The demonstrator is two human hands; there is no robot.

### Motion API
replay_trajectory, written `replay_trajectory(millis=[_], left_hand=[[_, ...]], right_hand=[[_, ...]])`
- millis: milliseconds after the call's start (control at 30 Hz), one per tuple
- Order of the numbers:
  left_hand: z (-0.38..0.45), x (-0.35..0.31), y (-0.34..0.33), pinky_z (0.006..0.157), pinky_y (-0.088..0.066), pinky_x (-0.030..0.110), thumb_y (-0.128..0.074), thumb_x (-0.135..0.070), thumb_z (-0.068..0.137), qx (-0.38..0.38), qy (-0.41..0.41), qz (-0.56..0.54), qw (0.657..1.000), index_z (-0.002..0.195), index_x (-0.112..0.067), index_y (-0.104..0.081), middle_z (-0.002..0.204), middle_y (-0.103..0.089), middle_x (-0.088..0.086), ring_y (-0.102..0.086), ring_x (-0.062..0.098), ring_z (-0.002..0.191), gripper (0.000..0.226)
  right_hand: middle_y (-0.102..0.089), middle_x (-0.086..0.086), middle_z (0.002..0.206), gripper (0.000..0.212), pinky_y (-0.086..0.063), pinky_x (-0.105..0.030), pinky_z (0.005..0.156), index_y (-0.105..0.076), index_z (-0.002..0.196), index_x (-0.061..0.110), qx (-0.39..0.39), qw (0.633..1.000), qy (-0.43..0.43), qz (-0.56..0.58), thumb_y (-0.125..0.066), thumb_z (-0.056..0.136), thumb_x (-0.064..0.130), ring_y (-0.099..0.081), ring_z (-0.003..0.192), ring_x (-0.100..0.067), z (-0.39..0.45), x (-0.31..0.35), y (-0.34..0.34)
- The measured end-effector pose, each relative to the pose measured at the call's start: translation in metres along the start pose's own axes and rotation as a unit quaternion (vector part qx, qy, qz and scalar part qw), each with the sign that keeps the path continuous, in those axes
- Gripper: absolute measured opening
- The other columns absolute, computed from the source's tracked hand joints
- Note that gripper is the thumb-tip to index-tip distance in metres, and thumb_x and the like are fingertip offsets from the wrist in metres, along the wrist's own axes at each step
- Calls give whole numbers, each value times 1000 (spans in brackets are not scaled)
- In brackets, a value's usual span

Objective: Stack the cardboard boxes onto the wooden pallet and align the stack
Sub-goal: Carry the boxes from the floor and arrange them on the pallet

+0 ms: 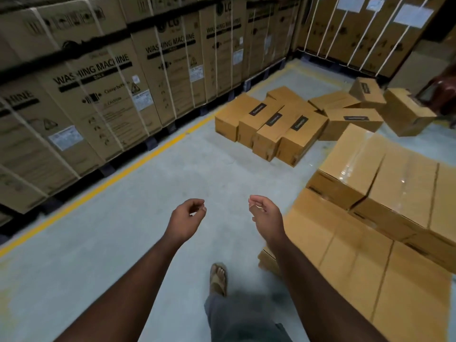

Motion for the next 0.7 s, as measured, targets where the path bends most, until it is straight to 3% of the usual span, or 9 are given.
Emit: replay_trajectory(millis=[100, 233, 367, 467, 600, 700], left_hand=[[85, -6, 30, 91, -47, 19, -69, -19, 97, -18, 5, 13, 1000, 120, -13, -72, 114, -74, -4, -67, 7, 105, 24], [196, -29, 68, 99, -50, 28, -70, -22, 97, -31, 12, 14, 999, 121, -13, -72, 114, -74, -4, -68, 11, 107, 25], [303, -55, 92, 96, -48, 25, -70, -25, 97, -33, 2, 5, 999, 120, -17, -73, 113, -73, -7, -67, 5, 104, 24], [386, -63, 101, 94, -48, 23, -70, -25, 97, -21, -2, 6, 1000, 119, -19, -74, 111, -73, -9, -66, 0, 101, 23], [502, -61, 114, 94, -47, 25, -70, -25, 97, 5, 2, 4, 1000, 118, -19, -73, 110, -73, -7, -67, 7, 104, 22], [594, -61, 131, 95, -51, 29, -71, -25, 97, 36, 16, 1, 999, 118, -21, -73, 109, -74, -7, -68, 9, 105, 22]], right_hand=[[-73, 6, 115, 22, -47, -4, 82, -73, 120, 15, 20, 998, 28, -44, -67, 99, 12, -67, 95, 4, 75, 22, -47], [-72, 11, 110, 22, -43, 0, 75, -73, 118, 17, 49, 996, 31, -64, -68, 97, 13, -63, 83, 21, 173, 77, -95], [-72, 9, 111, 22, -43, 1, 71, -73, 120, 18, 37, 996, 21, -74, -67, 99, 17, -63, 87, 15, 266, 128, -128], [-72, 9, 116, 25, -48, -7, 79, -72, 123, 19, 33, 996, 18, -83, -67, 99, 21, -63, 95, 7, 334, 151, -156], [-71, 6, 123, 29, -57, -35, 96, -69, 128, 21, 48, 995, -3, -82, -67, 99, 26, -67, 109, -12, 428, 169, -200], [-70, 6, 125, 27, -59, -37, 94, -69, 127, 23, 31, 997, -23, -72, -67, 100, 25, -67, 112, -14, 496, 181, -233]])
Point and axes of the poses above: each hand's wrist, its own z-axis towards the middle knuckle, its own y-axis out of the back of the hand, x = y × z, the point moved 1 cm from there along z, towards the middle knuckle
